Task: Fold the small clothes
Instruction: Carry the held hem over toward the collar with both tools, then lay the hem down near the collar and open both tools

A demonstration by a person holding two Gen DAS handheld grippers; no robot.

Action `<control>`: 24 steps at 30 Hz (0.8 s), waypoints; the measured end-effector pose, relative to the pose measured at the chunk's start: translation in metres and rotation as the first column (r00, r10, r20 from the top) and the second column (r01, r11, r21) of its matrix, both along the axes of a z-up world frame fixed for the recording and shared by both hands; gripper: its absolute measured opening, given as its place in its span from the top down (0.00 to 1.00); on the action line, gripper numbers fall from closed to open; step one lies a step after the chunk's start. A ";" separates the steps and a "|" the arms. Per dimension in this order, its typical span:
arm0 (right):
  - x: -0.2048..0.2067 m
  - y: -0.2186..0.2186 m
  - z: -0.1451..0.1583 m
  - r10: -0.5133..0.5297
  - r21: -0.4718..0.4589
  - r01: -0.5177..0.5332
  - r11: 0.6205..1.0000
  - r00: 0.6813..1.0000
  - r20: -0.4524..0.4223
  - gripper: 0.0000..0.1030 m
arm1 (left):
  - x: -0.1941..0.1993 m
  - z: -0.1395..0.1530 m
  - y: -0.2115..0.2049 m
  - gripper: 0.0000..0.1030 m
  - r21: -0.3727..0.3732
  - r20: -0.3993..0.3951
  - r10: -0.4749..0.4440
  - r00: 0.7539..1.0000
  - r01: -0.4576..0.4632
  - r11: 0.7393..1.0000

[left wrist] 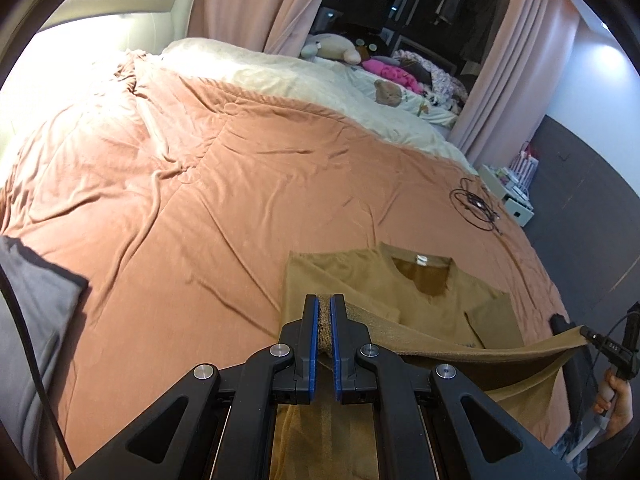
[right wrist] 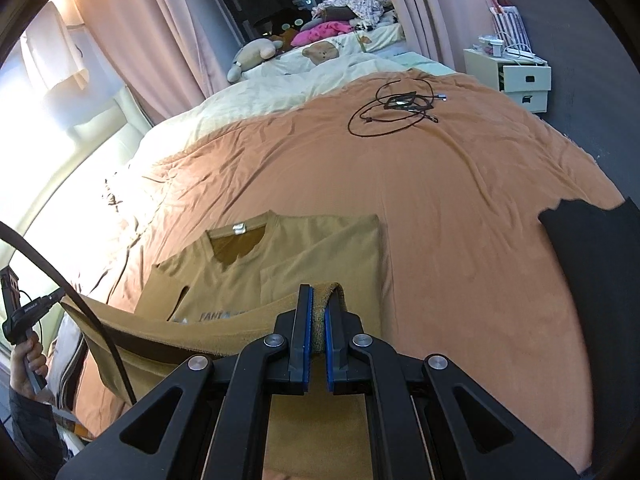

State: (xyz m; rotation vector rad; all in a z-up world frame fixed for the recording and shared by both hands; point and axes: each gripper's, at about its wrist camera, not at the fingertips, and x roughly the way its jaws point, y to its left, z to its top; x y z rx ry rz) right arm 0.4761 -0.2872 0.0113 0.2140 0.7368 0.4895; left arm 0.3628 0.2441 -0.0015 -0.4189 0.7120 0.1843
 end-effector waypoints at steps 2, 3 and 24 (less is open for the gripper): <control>0.016 0.006 -0.002 -0.001 -0.012 0.001 1.000 1.000 -0.007 0.98 | 0.016 -0.004 0.006 0.94 0.005 -0.015 0.005 1.000 -0.005 1.000; 0.022 0.008 -0.003 -0.002 -0.018 0.001 1.000 1.000 -0.011 0.98 | 0.027 -0.006 0.008 0.94 0.010 -0.026 0.006 1.000 -0.006 1.000; 0.183 0.080 -0.051 -0.060 -0.136 0.043 0.990 0.991 -0.120 0.98 | 0.171 -0.089 0.054 0.93 0.028 -0.201 0.036 0.979 -0.031 0.999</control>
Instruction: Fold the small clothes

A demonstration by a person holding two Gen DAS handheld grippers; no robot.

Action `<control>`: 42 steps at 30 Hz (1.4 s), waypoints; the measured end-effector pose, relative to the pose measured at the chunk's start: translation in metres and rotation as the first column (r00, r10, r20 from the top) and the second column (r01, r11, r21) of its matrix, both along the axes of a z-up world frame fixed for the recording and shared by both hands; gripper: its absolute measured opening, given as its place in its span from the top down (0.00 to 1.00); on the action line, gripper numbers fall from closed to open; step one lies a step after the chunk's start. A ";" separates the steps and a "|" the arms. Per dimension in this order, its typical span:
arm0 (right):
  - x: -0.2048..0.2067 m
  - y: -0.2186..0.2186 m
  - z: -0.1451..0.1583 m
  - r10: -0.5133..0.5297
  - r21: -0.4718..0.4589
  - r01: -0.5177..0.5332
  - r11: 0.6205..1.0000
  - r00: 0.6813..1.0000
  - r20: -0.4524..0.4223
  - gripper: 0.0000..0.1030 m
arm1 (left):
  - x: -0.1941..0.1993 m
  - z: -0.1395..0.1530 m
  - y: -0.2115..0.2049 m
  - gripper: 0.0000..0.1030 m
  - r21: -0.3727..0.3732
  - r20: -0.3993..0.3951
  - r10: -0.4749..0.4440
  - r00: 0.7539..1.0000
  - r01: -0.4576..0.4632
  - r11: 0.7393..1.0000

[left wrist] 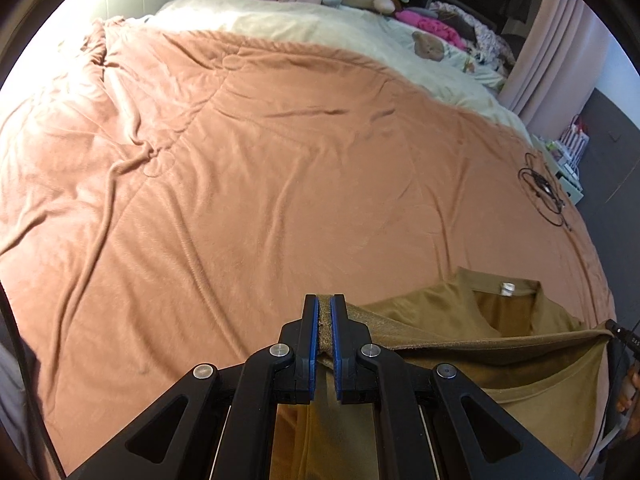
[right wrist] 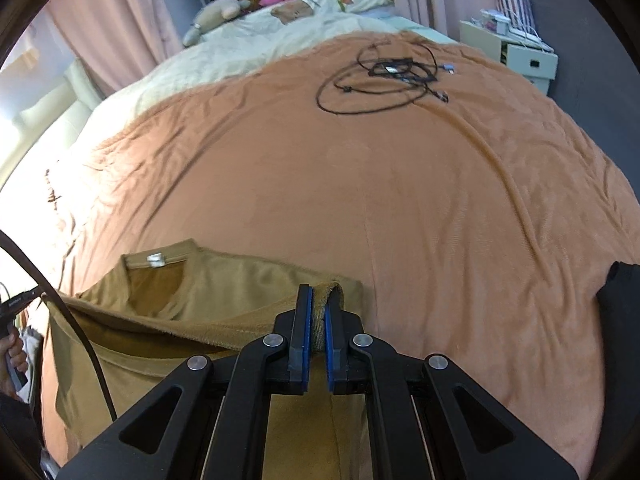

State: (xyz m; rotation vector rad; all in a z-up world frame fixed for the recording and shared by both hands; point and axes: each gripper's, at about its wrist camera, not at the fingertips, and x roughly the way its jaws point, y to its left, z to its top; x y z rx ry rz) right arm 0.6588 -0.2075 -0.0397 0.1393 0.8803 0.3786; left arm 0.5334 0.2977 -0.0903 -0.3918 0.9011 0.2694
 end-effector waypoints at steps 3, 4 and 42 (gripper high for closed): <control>0.015 0.012 -0.010 -0.013 -0.018 0.012 1.000 1.000 -0.026 0.96 | 0.012 -0.012 0.001 0.92 0.018 -0.033 0.002 0.999 -0.001 1.000; 0.017 0.014 -0.011 -0.011 -0.024 0.011 1.000 1.000 -0.026 0.91 | 0.015 -0.015 0.001 0.87 0.029 -0.050 -0.005 0.999 0.007 1.000; 0.053 0.054 -0.060 0.095 -0.330 -0.101 0.939 0.995 -0.036 0.24 | 0.054 -0.073 -0.008 0.42 0.130 -0.242 -0.180 0.954 0.215 0.968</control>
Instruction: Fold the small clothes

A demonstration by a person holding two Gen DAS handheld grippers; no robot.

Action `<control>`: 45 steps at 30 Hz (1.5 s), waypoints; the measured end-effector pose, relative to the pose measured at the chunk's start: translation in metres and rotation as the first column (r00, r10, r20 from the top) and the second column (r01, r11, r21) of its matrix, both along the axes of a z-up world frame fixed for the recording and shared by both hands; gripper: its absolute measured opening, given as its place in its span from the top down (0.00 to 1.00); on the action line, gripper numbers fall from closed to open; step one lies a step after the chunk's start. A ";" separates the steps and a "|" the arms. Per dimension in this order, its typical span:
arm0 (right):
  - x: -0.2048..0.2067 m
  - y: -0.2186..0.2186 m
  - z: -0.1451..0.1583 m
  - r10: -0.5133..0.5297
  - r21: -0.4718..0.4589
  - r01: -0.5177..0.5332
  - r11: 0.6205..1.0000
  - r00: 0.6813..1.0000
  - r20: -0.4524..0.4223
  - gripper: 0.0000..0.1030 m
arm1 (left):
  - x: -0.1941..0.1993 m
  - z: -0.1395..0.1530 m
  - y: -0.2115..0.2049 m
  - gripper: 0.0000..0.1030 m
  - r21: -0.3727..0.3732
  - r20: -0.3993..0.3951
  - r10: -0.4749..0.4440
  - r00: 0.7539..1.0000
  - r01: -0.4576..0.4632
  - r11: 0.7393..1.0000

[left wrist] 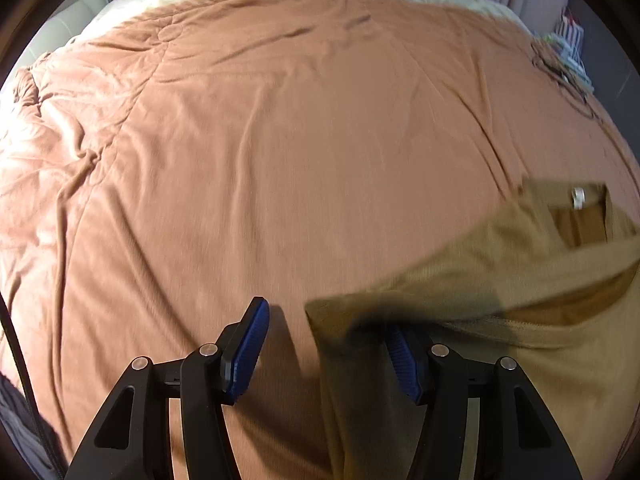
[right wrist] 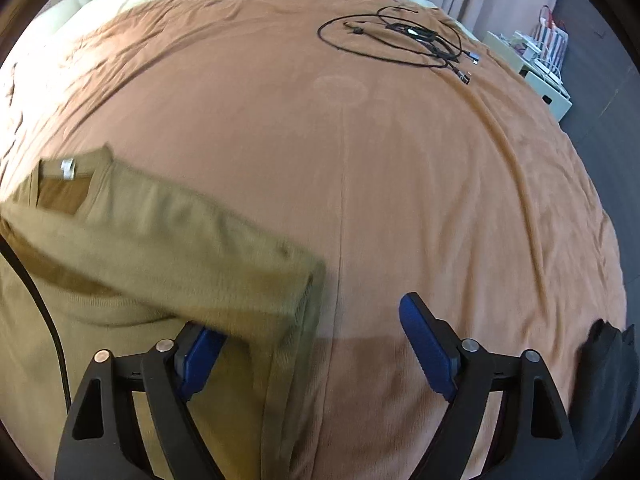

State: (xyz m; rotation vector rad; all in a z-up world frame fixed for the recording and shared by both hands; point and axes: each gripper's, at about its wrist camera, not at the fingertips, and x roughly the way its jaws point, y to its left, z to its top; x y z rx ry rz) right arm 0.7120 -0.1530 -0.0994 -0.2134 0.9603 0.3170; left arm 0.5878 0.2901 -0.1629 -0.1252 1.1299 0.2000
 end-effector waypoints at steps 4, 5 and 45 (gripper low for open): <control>0.014 -0.003 -0.004 -0.016 0.067 0.016 0.998 1.000 0.006 0.50 | 0.011 -0.001 0.006 0.57 -0.067 0.046 0.027 0.999 -0.024 0.997; 0.016 -0.004 -0.005 -0.015 0.098 0.016 0.995 1.000 -0.003 0.51 | 0.013 -0.002 0.008 0.63 -0.087 0.050 0.033 0.998 -0.029 0.996; 0.024 -0.002 0.030 -0.091 0.161 0.083 0.983 0.995 0.039 0.60 | 0.034 0.032 0.031 0.83 -0.098 0.126 0.143 0.982 -0.131 0.986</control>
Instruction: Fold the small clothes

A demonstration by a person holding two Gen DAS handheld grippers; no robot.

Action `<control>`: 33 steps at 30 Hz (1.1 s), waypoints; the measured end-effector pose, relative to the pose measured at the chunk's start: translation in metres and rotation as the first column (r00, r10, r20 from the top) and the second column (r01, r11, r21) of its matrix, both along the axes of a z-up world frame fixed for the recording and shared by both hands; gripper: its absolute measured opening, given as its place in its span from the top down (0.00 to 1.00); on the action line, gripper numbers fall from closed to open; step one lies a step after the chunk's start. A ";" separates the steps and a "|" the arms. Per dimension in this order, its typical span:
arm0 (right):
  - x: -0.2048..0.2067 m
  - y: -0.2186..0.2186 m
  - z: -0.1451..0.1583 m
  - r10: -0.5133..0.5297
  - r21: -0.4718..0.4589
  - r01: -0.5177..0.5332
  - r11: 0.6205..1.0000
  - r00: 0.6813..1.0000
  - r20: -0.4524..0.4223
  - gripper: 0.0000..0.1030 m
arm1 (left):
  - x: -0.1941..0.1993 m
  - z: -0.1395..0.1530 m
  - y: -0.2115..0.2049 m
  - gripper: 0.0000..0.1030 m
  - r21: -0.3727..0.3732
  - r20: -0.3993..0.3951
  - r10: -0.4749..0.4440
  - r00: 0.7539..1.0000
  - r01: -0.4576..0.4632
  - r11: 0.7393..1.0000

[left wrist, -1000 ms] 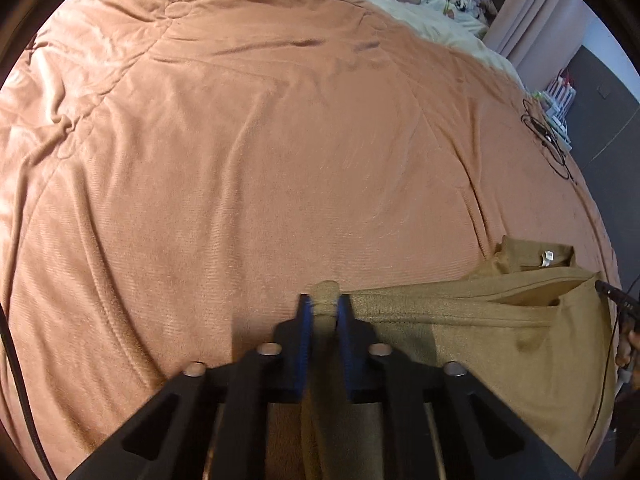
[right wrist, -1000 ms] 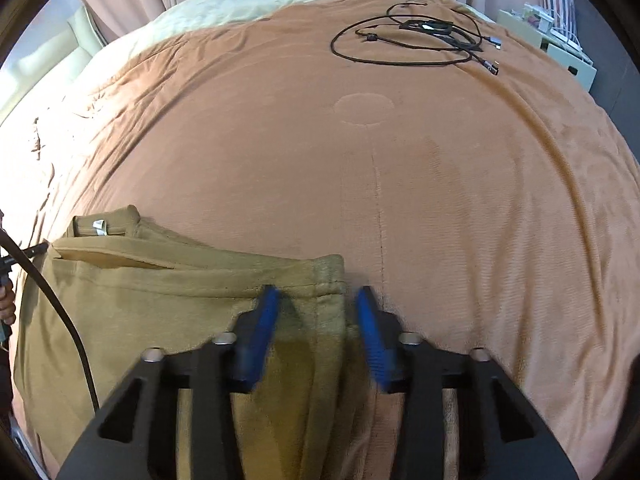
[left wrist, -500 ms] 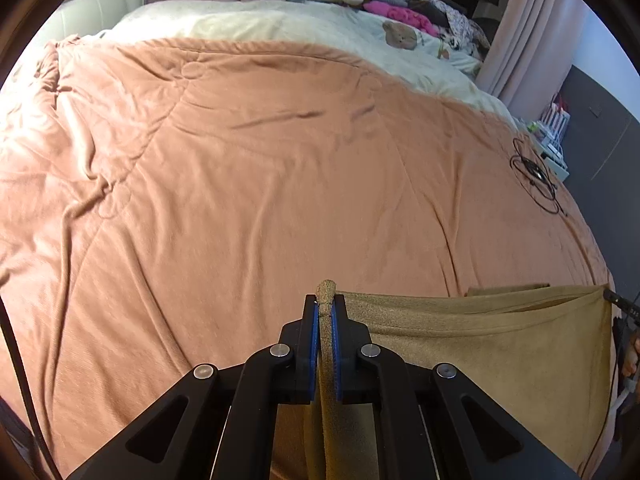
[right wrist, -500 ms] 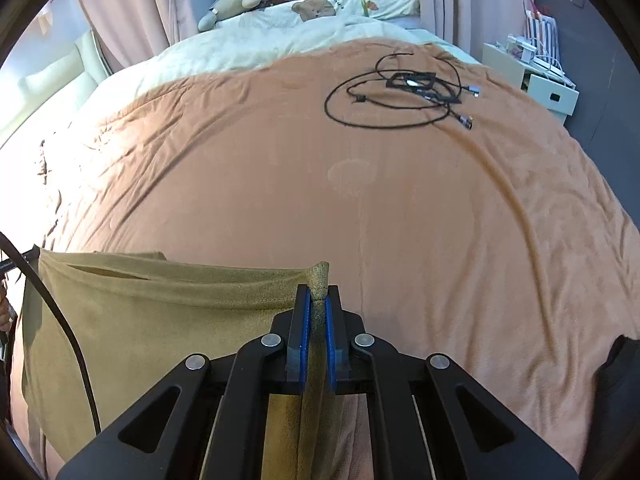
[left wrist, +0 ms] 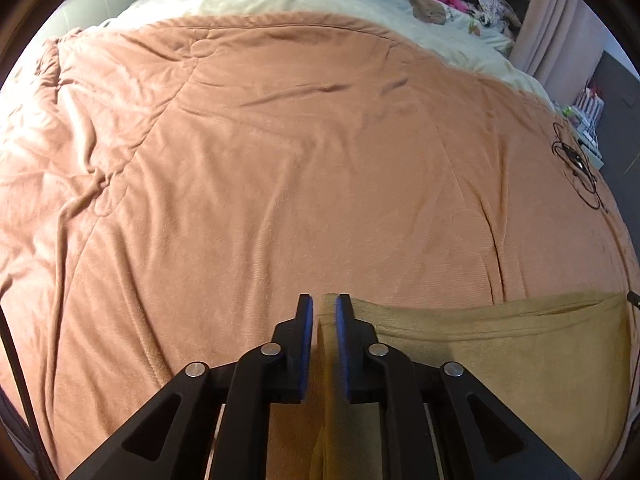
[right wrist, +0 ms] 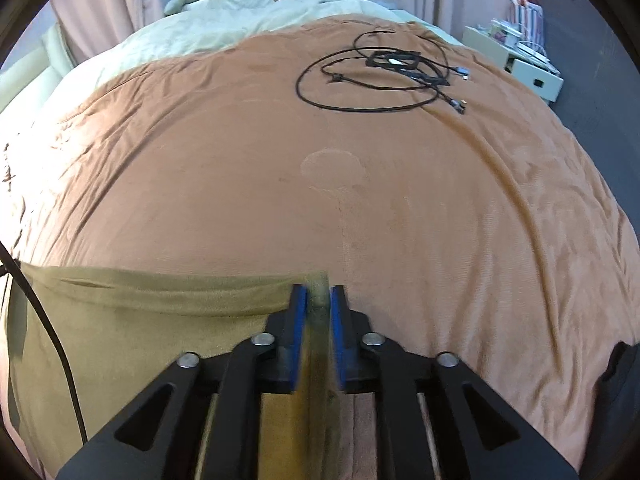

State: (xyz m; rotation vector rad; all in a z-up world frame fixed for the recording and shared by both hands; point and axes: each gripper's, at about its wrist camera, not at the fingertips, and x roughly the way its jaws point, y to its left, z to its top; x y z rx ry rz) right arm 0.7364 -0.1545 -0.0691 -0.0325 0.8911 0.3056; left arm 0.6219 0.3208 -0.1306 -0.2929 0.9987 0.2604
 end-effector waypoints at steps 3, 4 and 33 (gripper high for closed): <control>-0.011 -0.008 0.006 0.002 0.023 -0.002 1.000 1.000 0.024 0.37 | -0.010 0.003 0.002 0.69 -0.015 0.000 -0.006 1.000 0.006 1.000; -0.014 -0.012 0.007 0.004 0.041 -0.005 0.999 1.000 0.018 0.37 | -0.016 0.005 0.001 0.69 -0.016 -0.002 -0.006 1.000 0.006 1.000; -0.201 -0.116 0.004 0.049 0.216 -0.024 0.976 0.993 -0.109 0.42 | -0.219 0.007 -0.061 0.69 -0.170 -0.019 -0.043 0.999 0.039 0.985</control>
